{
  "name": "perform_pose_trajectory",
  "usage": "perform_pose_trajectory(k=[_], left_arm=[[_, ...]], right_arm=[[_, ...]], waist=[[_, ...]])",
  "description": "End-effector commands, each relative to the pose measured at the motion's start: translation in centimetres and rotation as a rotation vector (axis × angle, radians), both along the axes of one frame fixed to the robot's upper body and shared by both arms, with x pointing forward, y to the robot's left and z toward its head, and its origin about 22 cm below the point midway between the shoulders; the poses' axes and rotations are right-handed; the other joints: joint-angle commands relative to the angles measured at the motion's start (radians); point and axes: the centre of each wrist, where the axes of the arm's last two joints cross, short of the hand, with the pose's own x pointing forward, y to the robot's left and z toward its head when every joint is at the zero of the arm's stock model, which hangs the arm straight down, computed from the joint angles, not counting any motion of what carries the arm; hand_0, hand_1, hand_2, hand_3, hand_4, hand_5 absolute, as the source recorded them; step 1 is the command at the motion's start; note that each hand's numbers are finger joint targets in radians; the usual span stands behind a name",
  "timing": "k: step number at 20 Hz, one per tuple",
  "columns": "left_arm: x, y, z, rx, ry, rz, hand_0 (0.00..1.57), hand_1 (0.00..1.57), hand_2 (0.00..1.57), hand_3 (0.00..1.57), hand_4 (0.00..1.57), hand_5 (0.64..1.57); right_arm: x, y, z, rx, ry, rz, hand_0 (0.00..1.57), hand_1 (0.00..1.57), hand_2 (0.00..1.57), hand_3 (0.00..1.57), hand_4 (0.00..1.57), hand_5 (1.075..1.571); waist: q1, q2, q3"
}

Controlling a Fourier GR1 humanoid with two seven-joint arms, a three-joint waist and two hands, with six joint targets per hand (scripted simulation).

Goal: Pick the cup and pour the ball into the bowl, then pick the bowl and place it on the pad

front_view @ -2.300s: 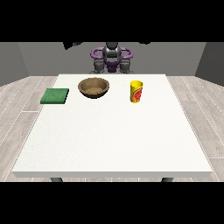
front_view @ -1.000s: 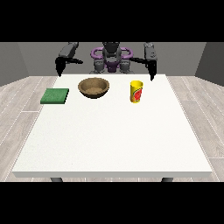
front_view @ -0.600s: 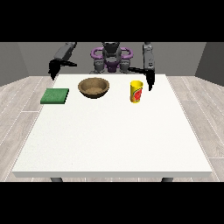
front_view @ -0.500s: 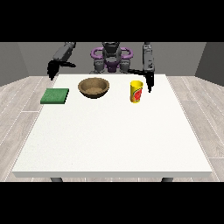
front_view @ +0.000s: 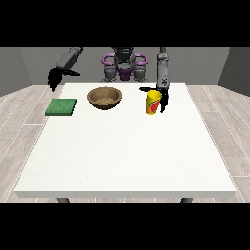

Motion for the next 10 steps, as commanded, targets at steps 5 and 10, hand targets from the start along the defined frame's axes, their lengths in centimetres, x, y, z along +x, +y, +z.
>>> perform_pose_trajectory(k=[5,10], left_arm=[[-0.9,3.1,-1.3,0.348,-0.016,0.284,1.31,1.31,1.57,1.57,0.82,1.514],[0.2,-0.9,-1.6,0.342,-0.019,0.305,1.34,1.34,1.57,1.57,0.88,1.505]], right_arm=[[0.1,-1.4,1.6,-0.011,-0.026,0.060,0.00,0.00,0.00,0.00,0.00,1.559],[0.6,-2.5,3.1,-0.032,-0.060,0.052,0.00,0.00,0.00,0.00,0.00,1.556]], waist=[[-0.094,0.052,-0.0015],[-0.114,0.066,-0.0014]])
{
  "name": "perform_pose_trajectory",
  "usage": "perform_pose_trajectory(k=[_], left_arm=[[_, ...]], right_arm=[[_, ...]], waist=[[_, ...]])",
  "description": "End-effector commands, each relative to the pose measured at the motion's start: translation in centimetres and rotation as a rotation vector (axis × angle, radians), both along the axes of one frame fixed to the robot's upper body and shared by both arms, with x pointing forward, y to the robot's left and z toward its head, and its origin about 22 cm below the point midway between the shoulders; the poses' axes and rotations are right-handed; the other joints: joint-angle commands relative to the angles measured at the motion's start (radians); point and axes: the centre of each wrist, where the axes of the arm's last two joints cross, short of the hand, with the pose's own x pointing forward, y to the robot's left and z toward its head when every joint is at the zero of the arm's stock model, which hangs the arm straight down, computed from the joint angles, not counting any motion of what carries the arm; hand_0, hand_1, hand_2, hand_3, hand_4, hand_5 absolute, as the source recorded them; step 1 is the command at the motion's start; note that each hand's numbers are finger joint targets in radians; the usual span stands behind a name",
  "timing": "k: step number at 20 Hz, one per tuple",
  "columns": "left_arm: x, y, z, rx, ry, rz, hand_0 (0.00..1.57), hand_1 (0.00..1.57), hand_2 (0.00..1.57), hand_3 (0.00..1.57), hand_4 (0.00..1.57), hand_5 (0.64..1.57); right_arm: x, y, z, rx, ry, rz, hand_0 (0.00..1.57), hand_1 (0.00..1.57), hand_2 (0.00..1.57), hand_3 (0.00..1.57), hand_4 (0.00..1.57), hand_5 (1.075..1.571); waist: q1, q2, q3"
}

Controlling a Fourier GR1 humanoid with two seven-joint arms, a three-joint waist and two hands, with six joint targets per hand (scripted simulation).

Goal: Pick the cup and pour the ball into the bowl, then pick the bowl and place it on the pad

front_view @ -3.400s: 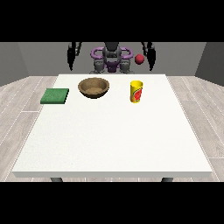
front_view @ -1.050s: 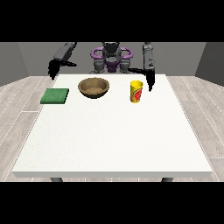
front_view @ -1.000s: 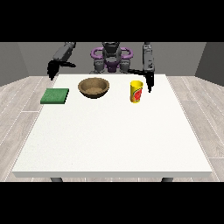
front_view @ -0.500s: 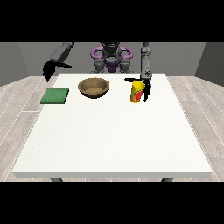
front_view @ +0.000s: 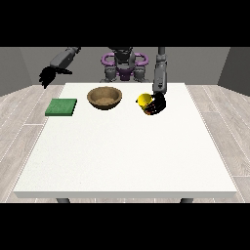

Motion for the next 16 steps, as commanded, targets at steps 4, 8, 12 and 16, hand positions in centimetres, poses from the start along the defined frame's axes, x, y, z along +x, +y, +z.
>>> perform_pose_trajectory(k=[4,8,12,16], left_arm=[[-0.9,-3.6,-2.6,0.138,0.168,0.026,1.36,1.36,1.57,1.57,0.95,1.525],[1.1,-5.7,1.1,0.269,0.183,0.019,1.37,1.37,1.57,1.57,1.02,1.531],[1.4,-9.1,1.8,0.386,0.245,-0.009,1.40,1.40,1.57,1.57,1.09,1.571],[0.4,-12.0,0.6,0.532,0.291,0.007,1.37,1.37,1.57,1.57,1.11,1.566]], right_arm=[[-0.4,-3.9,-0.7,0.006,0.119,-0.058,0.00,0.00,0.00,0.00,0.00,1.555],[-1.3,-5.7,-3.7,0.025,0.227,-0.137,0.00,0.00,0.00,0.00,0.00,1.558],[-3.3,-7.6,-6.2,0.027,0.293,-0.181,0.00,0.00,0.00,0.00,0.00,1.560],[-6.3,-7.7,-10.1,0.033,0.355,-0.238,0.00,0.00,0.00,0.00,0.00,1.558]], waist=[[0.040,-0.130,-0.0082],[0.115,-0.231,-0.0068],[0.159,-0.301,-0.0072],[0.208,-0.363,-0.0071]])
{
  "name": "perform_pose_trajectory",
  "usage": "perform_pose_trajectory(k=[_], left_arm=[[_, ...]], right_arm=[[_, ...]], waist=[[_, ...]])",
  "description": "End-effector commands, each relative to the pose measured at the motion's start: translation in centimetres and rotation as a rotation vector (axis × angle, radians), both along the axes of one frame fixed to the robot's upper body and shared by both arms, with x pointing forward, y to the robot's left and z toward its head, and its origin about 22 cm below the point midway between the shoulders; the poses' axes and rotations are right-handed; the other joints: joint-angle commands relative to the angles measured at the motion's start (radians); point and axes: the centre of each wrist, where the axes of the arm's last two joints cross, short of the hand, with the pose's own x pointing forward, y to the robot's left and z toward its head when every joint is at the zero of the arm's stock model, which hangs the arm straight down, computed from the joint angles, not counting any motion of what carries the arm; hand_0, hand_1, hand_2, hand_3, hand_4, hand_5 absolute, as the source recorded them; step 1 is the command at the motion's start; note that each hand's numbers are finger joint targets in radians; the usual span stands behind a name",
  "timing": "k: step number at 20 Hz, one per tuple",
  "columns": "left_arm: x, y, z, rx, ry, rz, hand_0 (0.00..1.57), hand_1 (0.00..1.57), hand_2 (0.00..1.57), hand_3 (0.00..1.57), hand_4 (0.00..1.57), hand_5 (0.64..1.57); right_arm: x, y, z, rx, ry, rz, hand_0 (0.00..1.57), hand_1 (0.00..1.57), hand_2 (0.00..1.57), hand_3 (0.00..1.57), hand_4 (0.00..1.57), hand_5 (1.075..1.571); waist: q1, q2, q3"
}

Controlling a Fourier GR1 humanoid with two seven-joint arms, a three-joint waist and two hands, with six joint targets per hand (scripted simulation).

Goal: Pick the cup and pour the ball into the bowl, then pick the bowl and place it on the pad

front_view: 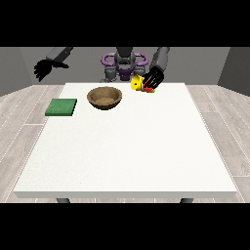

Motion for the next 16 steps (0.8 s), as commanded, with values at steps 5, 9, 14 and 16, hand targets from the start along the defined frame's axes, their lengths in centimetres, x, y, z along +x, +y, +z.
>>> perform_pose_trajectory(k=[5,9,14,16], left_arm=[[-1.2,-5.1,0.1,0.145,0.034,-0.028,1.37,1.37,1.57,1.57,1.11,1.566],[-1.2,-7.3,1.4,0.283,-0.020,-0.072,1.33,1.33,1.57,1.57,1.02,1.569],[-2.1,-11.2,2.2,0.396,-0.033,-0.054,0.94,0.94,1.57,1.57,0.91,1.571],[-3.1,-12.8,2.9,0.427,-0.030,-0.075,0.68,0.68,1.57,1.53,0.89,1.571]], right_arm=[[-1.0,-1.7,-1.1,0.010,0.043,-0.045,0.00,0.00,0.19,0.00,0.00,1.555],[-2.5,-2.7,-2.8,0.013,0.013,-0.091,0.00,0.00,0.00,0.00,0.00,1.552],[-1.3,-1.6,-2.6,-0.008,0.054,-0.057,0.00,0.00,0.00,0.00,0.00,1.547],[0.1,-2.1,-1.2,0.012,0.038,-0.060,0.00,0.00,0.00,0.00,0.00,1.551]], waist=[[0.049,-0.045,-0.0026],[0.102,-0.017,-0.0017],[0.051,-0.047,-0.0018],[0.053,-0.037,-0.0018]])
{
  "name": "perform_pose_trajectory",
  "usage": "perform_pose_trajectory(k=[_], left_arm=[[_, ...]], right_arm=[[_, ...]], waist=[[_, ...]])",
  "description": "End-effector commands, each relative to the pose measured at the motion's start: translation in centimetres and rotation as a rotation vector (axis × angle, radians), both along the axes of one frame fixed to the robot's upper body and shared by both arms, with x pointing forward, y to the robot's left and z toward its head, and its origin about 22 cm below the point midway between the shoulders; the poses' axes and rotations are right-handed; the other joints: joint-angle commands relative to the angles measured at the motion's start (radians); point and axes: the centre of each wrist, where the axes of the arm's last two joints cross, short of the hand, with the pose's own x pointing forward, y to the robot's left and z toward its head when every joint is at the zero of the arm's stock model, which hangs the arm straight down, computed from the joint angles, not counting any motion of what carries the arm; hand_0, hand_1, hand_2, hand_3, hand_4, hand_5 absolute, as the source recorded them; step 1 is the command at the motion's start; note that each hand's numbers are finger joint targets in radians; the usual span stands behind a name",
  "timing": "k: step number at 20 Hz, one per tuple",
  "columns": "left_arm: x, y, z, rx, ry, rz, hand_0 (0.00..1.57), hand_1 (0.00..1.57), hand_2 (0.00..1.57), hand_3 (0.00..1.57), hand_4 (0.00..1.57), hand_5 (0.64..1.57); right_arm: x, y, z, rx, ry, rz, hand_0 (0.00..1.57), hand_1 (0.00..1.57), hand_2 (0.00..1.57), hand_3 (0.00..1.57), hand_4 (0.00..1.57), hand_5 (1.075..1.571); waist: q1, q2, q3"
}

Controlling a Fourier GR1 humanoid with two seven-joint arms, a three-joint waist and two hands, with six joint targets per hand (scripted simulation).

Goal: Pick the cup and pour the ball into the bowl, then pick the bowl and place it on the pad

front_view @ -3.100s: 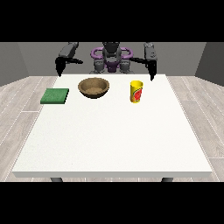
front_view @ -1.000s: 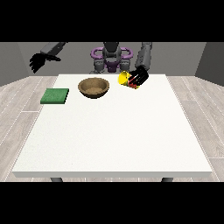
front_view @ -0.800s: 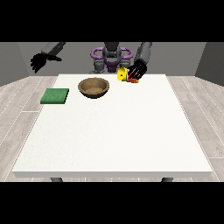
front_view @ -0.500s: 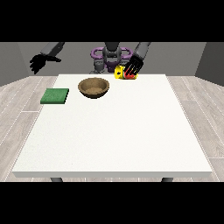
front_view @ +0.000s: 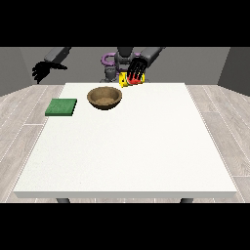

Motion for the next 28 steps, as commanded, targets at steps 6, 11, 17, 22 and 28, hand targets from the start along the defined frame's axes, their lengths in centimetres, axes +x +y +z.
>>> perform_pose_trajectory(k=[6,11,17,22,28], left_arm=[[-0.6,-4.6,2.9,0.233,-0.134,-0.001,0.52,0.52,1.57,1.57,0.84,1.571],[-2.7,-4.9,0.8,0.337,-0.135,-0.028,0.30,0.30,1.57,1.57,0.90,1.570],[-3.5,-6.3,0.4,0.537,-0.176,-0.072,0.32,0.32,1.57,1.57,0.96,1.534],[-3.8,-7.6,2.3,0.672,-0.173,-0.131,0.00,0.00,1.57,1.57,1.25,1.395],[-2.4,-9.0,5.3,0.939,-0.306,-0.144,1.51,1.51,1.57,1.57,1.20,1.443]], right_arm=[[4.8,0.8,4.3,-0.031,-0.028,0.030,0.00,0.00,0.00,0.14,0.00,1.530],[5.3,4.4,1.7,-0.015,-0.015,0.045,0.00,0.00,0.00,0.22,0.00,1.533],[7.8,6.5,3.3,-0.005,-0.054,0.120,0.00,0.00,0.00,0.26,0.00,1.526],[4.9,2.7,2.0,0.002,-0.040,0.092,0.00,0.00,0.00,0.16,0.00,1.516],[5.1,3.9,1.0,-0.005,0.002,0.060,0.00,0.00,0.00,0.17,0.00,1.516]], waist=[[-0.021,0.064,-0.0004],[-0.032,0.032,-0.0009],[-0.088,0.086,-0.0007],[-0.060,0.064,-0.0002],[-0.036,0.040,-0.0001]])
